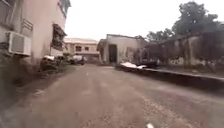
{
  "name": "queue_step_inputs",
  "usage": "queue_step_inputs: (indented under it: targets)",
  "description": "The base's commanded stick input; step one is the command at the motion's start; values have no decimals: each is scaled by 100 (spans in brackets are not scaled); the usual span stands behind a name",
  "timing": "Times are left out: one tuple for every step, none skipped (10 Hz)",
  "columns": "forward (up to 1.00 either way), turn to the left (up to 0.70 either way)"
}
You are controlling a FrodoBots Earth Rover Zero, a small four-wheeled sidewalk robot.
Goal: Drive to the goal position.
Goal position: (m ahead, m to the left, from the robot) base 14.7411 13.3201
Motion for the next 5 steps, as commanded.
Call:
queue_step_inputs:
  targets:
    - [100,-28]
    - [100,-28]
    - [100,-11]
    - [100,9]
    - [100,12]
